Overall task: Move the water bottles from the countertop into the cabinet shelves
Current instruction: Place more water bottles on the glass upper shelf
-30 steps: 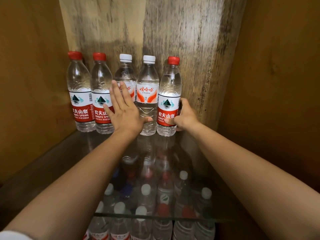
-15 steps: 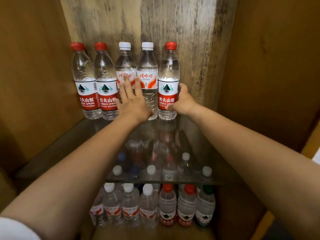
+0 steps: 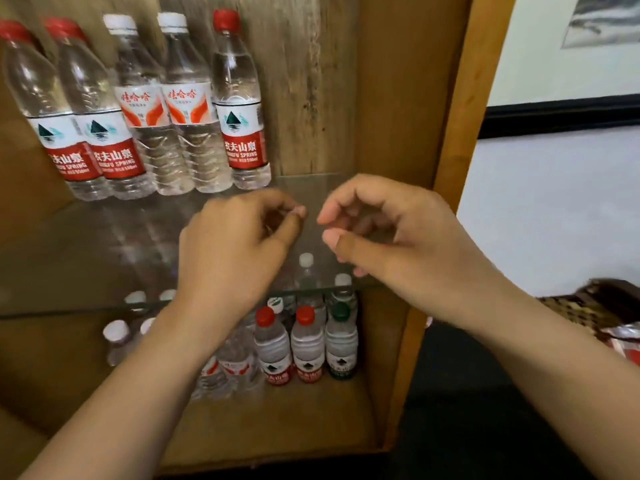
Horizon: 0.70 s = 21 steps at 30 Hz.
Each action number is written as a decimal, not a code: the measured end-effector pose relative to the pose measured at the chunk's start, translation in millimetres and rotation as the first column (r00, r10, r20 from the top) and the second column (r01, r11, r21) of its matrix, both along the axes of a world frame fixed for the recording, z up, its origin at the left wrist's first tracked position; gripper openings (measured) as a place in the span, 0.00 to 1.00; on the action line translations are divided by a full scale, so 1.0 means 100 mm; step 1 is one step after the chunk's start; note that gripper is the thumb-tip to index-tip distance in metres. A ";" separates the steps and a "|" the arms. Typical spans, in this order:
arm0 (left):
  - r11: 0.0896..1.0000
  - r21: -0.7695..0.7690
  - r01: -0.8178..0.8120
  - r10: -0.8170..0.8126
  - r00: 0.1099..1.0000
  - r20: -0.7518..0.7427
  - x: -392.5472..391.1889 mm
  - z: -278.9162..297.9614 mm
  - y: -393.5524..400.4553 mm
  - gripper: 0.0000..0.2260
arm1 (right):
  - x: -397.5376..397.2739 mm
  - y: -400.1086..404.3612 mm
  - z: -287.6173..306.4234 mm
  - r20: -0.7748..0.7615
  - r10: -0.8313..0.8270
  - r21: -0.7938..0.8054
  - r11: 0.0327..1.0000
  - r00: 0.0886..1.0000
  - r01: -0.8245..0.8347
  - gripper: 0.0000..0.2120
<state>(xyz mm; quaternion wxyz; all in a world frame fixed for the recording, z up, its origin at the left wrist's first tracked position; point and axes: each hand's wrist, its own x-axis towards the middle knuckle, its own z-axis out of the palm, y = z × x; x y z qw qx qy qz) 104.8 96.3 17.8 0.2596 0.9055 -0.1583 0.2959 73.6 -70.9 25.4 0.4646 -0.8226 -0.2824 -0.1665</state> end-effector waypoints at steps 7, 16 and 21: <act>0.905 -0.282 0.317 -0.312 0.948 0.065 -0.53 -0.62 -0.95 0.07 | -0.40 -1.03 -0.45 -0.080 -0.026 -0.024 0.999 0.996 0.024 0.01; 0.641 -0.741 0.201 -0.499 0.843 -0.203 -0.26 -1.77 -2.14 0.14 | 0.15 -2.06 -1.54 -0.283 -0.183 0.043 0.978 0.942 0.203 0.04; 0.628 -0.776 -0.058 -0.368 0.857 -0.361 0.25 -2.37 -2.50 0.21 | 0.69 -2.41 -2.15 -0.445 -0.290 0.047 0.937 0.847 0.346 0.06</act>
